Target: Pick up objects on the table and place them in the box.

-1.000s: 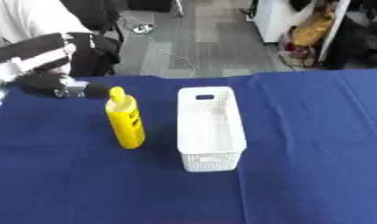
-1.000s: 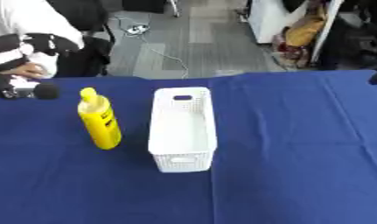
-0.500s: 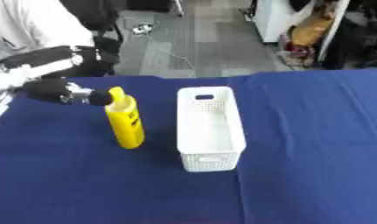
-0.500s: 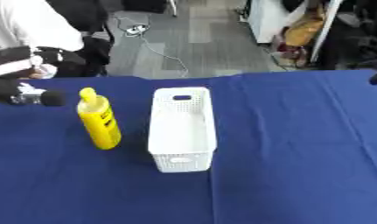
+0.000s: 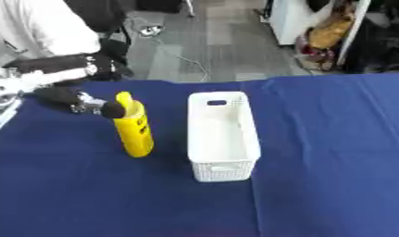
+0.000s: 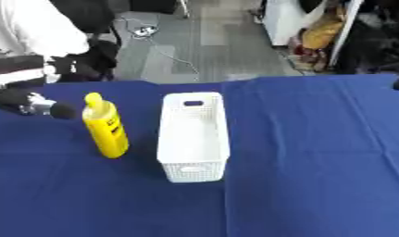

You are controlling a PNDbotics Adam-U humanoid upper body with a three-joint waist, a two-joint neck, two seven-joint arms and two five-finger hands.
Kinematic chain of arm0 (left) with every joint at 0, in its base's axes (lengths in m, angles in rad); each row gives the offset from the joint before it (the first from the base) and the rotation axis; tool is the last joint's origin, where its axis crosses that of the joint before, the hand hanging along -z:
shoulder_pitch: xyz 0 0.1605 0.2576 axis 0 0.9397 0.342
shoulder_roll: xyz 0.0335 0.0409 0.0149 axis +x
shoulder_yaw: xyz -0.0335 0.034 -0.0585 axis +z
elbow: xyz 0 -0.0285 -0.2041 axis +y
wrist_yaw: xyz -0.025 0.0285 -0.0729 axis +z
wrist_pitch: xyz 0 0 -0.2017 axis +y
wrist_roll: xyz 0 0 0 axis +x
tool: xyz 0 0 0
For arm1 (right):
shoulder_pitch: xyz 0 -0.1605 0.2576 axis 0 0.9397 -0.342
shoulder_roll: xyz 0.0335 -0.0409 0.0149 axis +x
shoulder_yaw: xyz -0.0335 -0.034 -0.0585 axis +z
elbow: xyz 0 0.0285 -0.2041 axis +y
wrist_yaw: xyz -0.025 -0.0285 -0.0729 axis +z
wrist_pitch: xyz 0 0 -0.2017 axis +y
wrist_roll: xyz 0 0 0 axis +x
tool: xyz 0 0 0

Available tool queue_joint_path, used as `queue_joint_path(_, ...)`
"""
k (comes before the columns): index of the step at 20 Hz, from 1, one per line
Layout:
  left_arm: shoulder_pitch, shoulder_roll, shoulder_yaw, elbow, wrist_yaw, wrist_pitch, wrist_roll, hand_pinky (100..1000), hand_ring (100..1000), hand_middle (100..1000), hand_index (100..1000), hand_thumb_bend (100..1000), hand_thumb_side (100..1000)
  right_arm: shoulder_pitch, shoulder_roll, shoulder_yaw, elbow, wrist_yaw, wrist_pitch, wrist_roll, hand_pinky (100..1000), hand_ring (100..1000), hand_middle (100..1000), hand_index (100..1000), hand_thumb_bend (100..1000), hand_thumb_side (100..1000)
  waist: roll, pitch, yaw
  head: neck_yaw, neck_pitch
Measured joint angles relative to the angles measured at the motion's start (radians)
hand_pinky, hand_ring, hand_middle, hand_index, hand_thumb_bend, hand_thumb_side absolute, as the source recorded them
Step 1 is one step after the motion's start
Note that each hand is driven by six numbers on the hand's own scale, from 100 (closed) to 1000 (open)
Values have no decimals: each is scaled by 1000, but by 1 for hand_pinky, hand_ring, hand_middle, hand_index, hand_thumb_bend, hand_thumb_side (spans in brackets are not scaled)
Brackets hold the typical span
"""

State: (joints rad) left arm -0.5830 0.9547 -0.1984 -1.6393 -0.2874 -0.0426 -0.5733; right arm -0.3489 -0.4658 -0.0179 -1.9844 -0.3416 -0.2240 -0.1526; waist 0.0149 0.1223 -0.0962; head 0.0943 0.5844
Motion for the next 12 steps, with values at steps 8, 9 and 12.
queue_joint_path(8,-8,-16,-13,21,-40,-10,-66,917,865,905,968,1000,1000,-1,0,1,0,-3,0,0,436,545,562,873,100,908,1,0,-5,2,1)
queue_joint_path(9,-8,-17,-15,24,-44,-11,-74,919,865,905,973,1000,1000,-1,0,1,0,-3,0,0,436,545,562,873,100,908,1,0,-5,2,1)
queue_joint_path(12,-8,-17,-18,28,-54,-13,-93,915,858,898,981,1000,1000,-1,0,2,0,-4,0,0,436,545,562,873,100,908,1,0,-6,2,1)
